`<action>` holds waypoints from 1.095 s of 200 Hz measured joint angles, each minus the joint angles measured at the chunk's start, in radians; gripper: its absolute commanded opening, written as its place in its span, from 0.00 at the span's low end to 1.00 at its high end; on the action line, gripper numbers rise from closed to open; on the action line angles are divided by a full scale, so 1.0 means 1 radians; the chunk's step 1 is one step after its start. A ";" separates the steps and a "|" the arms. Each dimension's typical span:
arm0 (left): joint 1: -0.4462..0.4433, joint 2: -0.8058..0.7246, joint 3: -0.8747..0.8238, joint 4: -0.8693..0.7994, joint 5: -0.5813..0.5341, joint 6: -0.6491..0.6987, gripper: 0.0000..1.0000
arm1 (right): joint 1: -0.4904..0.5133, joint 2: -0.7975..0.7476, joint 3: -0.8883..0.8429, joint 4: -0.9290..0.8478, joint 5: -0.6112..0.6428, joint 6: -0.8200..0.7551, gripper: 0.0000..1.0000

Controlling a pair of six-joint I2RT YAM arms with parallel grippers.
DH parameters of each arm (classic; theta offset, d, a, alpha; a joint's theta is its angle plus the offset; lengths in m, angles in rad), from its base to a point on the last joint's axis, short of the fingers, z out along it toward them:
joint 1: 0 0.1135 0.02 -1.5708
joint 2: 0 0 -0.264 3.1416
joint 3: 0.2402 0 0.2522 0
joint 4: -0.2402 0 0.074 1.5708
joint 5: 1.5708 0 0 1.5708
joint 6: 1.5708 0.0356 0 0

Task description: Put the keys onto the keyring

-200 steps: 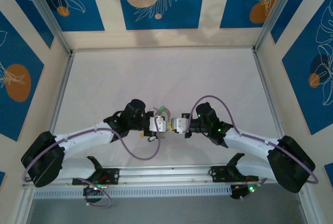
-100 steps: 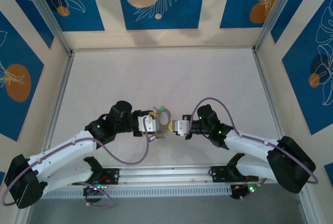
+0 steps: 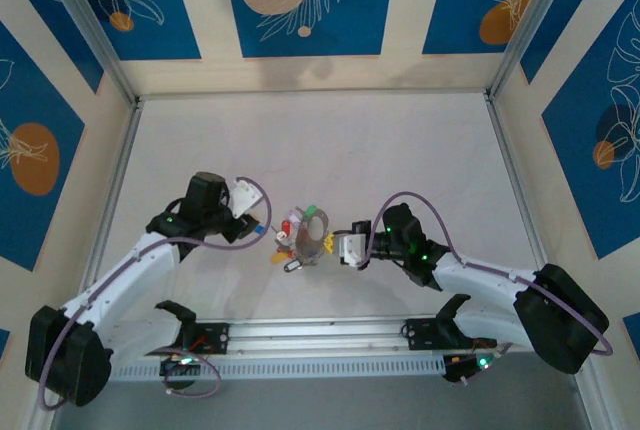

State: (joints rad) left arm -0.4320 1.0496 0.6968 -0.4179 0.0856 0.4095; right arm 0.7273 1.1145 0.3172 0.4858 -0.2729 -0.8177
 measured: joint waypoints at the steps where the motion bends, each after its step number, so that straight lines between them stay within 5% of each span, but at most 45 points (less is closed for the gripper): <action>1: 0.000 0.002 0.000 -0.002 0.000 0.002 0.54 | 0.000 0.000 0.000 0.000 0.000 0.000 0.00; 33: 0.006 0.196 0.070 -0.089 -0.019 -0.011 0.47 | 0.000 -0.005 0.000 -0.014 0.000 -0.005 0.00; 73: 0.034 0.541 0.352 -0.251 0.002 -0.119 0.44 | -0.001 -0.024 0.000 -0.038 0.006 -0.005 0.00; 219: 0.046 0.680 0.356 -0.323 -0.025 -0.203 0.31 | -0.008 -0.056 0.002 -0.072 0.008 -0.005 0.00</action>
State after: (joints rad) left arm -0.3862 1.7294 1.0523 -0.7414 0.0608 0.2070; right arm 0.7193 1.0584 0.3195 0.4137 -0.2646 -0.8230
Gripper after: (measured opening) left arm 0.305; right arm 0.057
